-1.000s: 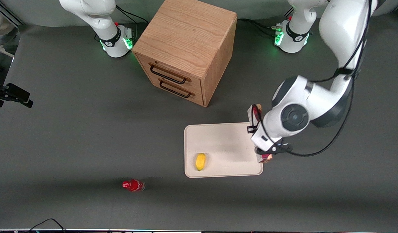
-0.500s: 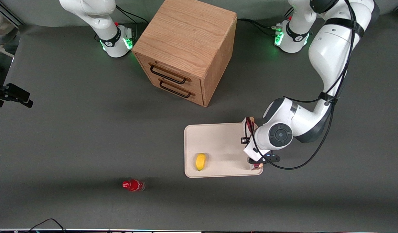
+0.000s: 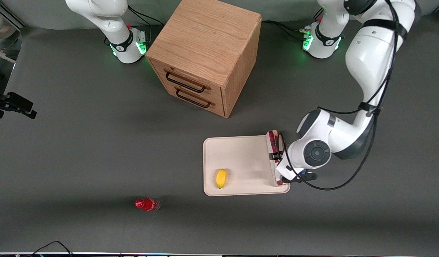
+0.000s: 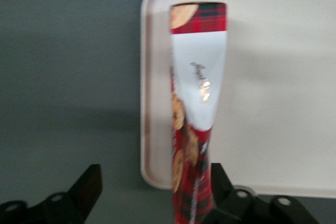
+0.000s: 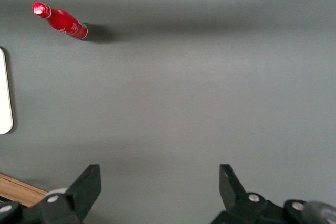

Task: Place red cookie box on tray
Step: 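Lower the cookie box onto the tray beside the lemon, then open the left gripper and withdraw it up away from the tray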

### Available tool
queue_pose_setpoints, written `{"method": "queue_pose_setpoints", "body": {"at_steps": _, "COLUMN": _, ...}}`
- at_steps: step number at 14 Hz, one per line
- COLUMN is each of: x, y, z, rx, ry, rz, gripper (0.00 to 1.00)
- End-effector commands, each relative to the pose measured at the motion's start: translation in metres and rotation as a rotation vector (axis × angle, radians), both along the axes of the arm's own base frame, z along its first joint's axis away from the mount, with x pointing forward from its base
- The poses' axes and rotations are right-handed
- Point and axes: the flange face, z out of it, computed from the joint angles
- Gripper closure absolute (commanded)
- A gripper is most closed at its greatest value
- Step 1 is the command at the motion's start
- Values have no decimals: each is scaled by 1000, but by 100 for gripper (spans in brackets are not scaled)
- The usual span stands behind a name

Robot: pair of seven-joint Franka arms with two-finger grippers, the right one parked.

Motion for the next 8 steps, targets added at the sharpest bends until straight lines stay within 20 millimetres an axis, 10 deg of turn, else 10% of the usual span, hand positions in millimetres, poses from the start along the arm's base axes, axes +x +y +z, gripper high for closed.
{"method": "queue_pose_setpoints", "body": {"at_steps": 1, "x": -16, "y": 20, "z": 98, "rx": 29, "ry": -7, "rz": 41, "gripper": 0}}
{"method": "queue_pose_setpoints", "body": {"at_steps": 8, "x": -79, "y": 183, "z": 268, "rx": -17, "ry": 62, "rz": -83, "gripper": 0}}
